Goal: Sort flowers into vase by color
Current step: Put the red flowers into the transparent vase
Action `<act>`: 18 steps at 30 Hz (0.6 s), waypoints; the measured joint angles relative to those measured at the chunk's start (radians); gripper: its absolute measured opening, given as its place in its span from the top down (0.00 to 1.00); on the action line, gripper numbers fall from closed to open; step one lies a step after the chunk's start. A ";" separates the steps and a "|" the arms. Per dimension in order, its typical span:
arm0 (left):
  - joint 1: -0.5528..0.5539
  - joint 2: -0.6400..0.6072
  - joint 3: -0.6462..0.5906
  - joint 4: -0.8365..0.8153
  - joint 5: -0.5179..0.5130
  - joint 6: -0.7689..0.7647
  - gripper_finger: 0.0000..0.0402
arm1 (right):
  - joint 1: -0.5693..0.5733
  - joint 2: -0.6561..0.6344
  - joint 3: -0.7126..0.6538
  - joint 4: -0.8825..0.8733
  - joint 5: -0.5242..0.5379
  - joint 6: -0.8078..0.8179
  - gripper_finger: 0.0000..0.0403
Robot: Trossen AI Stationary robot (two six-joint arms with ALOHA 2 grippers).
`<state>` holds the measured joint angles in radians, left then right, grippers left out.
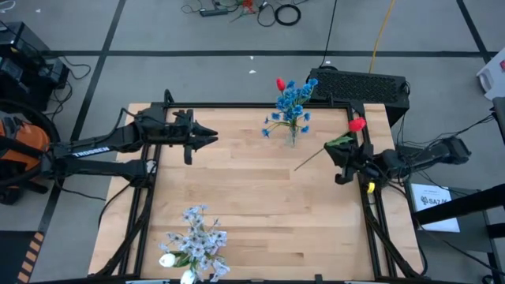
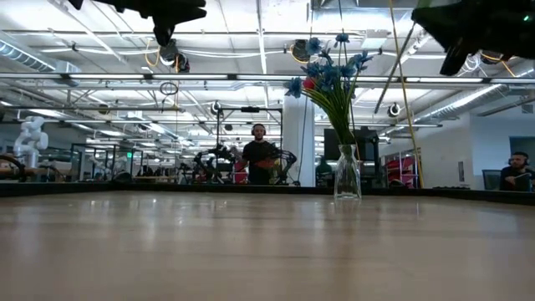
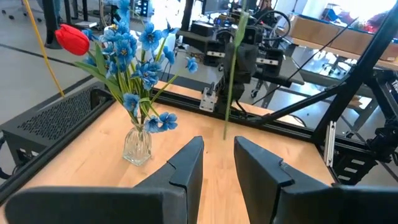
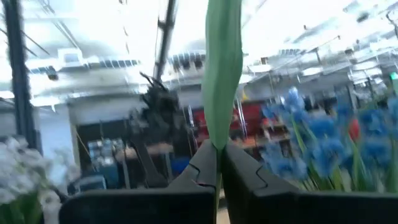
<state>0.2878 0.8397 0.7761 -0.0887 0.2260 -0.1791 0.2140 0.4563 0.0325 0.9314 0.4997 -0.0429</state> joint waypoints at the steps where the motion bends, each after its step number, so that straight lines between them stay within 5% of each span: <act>1: 0.000 0.001 0.000 0.000 0.000 0.000 0.76 | -0.025 -0.003 0.000 -0.038 -0.008 0.030 1.00; 6: 0.000 0.013 0.000 0.004 -0.005 -0.001 0.76 | -0.148 0.000 0.000 -0.185 -0.092 0.147 1.00; 18: 0.000 0.025 0.000 0.004 -0.055 -0.026 0.76 | -0.432 0.004 0.023 -0.227 -0.215 0.102 1.00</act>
<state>0.2878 0.8642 0.7757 -0.0845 0.1714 -0.2050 -0.2184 0.4606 0.0554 0.7040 0.2850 0.0589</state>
